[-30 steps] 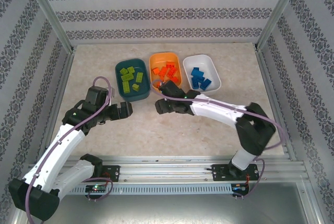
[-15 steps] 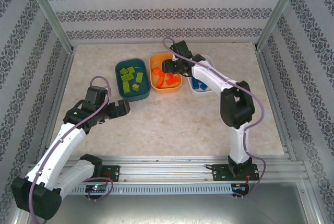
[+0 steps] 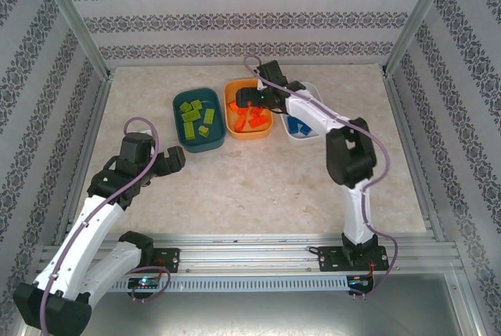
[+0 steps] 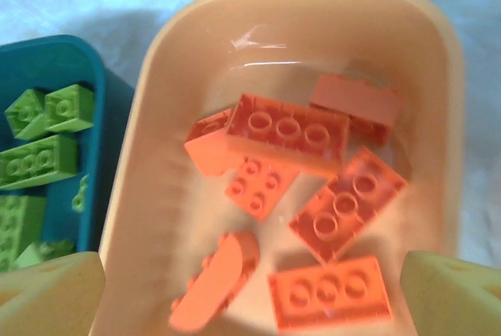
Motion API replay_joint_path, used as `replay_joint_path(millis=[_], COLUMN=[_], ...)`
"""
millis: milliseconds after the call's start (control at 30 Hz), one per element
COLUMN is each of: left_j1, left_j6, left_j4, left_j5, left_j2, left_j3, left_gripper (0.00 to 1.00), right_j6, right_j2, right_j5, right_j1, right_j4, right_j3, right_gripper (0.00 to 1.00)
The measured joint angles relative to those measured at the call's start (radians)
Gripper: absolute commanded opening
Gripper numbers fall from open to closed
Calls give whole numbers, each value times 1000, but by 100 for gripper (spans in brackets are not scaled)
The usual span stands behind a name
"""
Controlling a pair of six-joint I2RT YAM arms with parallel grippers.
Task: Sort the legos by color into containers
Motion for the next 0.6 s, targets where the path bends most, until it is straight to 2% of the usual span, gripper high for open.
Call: replay_joint_path(millis=[133,233,300,400,500,600], left_j1=[8,27,45,73,95,129], left_j6=[76,131,163,201,244,278], left_j4=[135,253,316,409,526,623], left_j5=[-100,-150,-164,-169,-165,-149], left_j2=[-35,-29,-8,43,87,131], left_j3=[-80,-144,-167,-179,-214,-264], left_gripper=[100,100,100,100,100,100], right_j6=[9,-15,-51,-120,-190,-245], right_j2=[-357,-640,-776,-900,-958,-972], right_j5=[-30,-52,-59,-60,-55,-42], right_j1=[-54,-180,-285,-402,-435,-454], right_j4=[94,176,200,224,285,417], right_j3=[-295,-488,-589,-747,-954,-1175], right_gripper=[97,98,98,98,98,98])
